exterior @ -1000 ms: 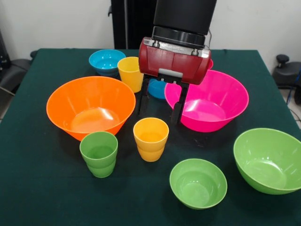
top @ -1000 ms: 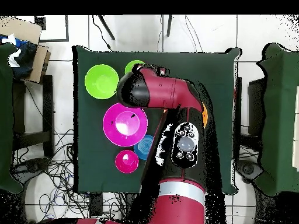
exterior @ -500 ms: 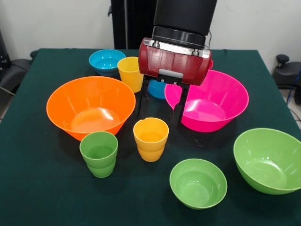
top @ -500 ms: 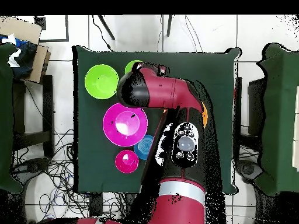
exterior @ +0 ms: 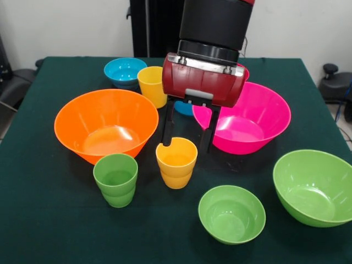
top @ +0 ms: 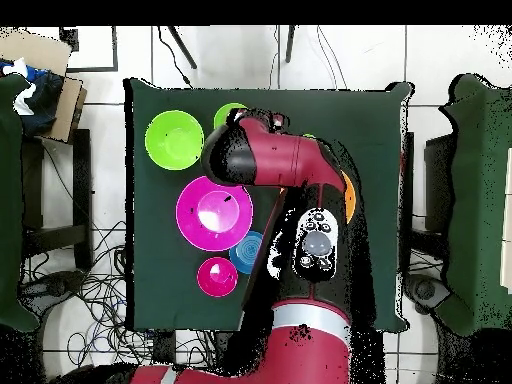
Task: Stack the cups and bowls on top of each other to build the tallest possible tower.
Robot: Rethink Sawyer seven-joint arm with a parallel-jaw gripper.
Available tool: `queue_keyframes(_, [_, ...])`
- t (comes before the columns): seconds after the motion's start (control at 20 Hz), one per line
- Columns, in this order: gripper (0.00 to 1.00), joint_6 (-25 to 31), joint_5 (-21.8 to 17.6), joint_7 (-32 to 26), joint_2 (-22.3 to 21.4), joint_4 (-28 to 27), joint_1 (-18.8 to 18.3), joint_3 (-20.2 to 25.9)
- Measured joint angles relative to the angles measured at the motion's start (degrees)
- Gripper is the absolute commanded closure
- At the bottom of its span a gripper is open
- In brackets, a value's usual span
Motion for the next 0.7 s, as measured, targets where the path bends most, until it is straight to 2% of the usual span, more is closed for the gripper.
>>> queue_keyframes(0.7, [0.0,-5.12,0.01,0.0,3.53,-1.67,1.61,-2.8])
